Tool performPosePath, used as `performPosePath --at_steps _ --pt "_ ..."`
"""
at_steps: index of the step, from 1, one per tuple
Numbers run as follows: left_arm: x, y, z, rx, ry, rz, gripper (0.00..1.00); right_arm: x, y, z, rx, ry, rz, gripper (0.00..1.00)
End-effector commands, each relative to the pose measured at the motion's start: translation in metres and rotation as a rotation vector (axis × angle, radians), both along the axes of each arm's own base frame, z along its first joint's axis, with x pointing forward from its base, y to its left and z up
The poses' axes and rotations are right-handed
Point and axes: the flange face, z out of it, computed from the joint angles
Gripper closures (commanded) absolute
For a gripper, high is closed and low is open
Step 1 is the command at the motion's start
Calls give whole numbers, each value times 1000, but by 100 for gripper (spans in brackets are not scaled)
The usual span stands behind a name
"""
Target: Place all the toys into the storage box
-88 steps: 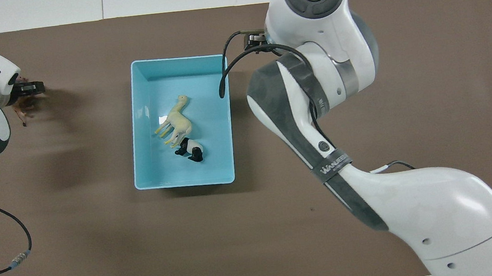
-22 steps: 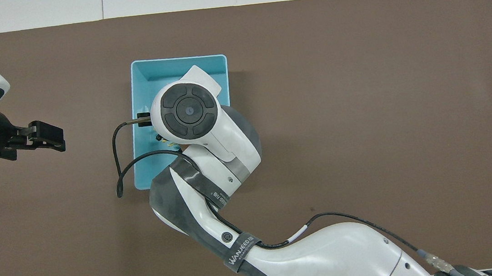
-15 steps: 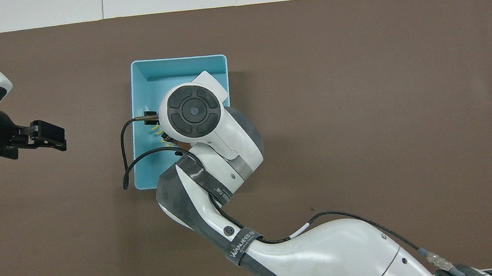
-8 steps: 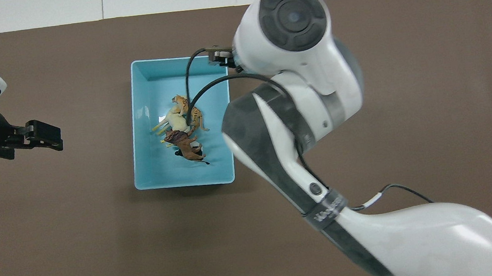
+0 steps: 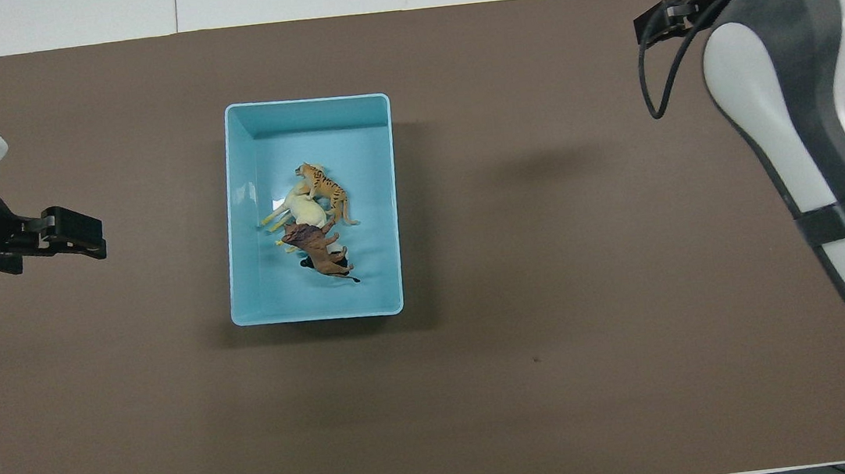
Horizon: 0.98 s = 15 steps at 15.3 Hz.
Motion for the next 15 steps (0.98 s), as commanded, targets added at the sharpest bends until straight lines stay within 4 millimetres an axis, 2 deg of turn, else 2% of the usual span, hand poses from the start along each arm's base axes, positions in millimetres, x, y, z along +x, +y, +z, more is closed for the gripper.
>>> performPosePath --at_steps 1,4,6,10,12,15 --pt "-2 4 4 2 -14 -1 0 -24 -31 19 6 58 19 0" --pt "-2 4 4 2 -14 -1 0 -56 -51 40 11 172 7 0" --pt "-2 4 4 2 -14 -1 0 -83 -57 40 20 241 -7 0" --pt "-2 4 4 2 -14 -1 0 -133 -70 37 -5 188 -25 0" --pt "-2 4 4 2 -14 -1 0 -140 -72 32 -11 181 -25 0" --pt "-2 4 4 2 -14 -1 0 -133 -81 35 -50 130 -30 0"
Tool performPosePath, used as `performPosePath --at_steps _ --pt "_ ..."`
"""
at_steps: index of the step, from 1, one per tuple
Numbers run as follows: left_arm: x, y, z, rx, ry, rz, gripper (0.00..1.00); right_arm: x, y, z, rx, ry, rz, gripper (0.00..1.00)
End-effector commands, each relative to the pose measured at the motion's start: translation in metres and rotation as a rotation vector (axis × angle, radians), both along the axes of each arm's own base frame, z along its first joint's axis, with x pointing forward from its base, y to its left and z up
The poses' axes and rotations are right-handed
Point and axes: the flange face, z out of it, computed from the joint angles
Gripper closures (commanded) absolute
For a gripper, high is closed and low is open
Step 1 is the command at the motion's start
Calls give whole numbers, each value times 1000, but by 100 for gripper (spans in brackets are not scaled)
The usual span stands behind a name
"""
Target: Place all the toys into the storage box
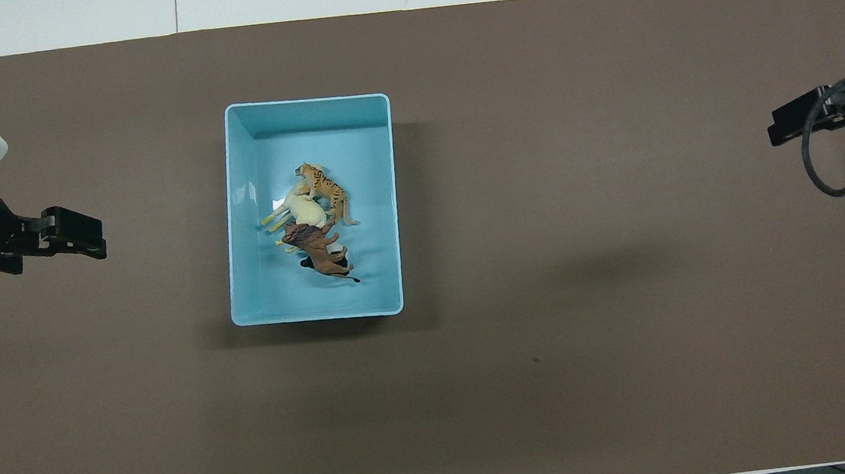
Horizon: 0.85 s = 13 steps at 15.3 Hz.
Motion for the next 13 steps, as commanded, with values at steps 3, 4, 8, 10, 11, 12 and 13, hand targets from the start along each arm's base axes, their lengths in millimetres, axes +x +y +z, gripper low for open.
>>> performPosePath --at_steps 3,4,8,10,11,12,13 --pt "-2 3 4 2 -14 -1 0 -2 -7 -3 -69 -38 9 0" --pt "-2 3 4 2 -14 -1 0 -2 -7 -2 -66 -36 6 0" --pt "-2 3 4 2 -14 -1 0 -6 -3 -4 -16 -1 -1 0" --pt "-2 3 4 2 -14 -1 0 -6 -3 -3 -7 -3 -9 0" --pt "-2 3 4 2 -14 -1 0 -6 -3 -3 -7 -3 -9 0" --pt "-2 3 4 2 -14 -1 0 -6 -4 -3 -7 -3 -10 0" --pt "-2 3 4 2 -14 -1 0 -6 -3 -2 -6 -4 -7 0"
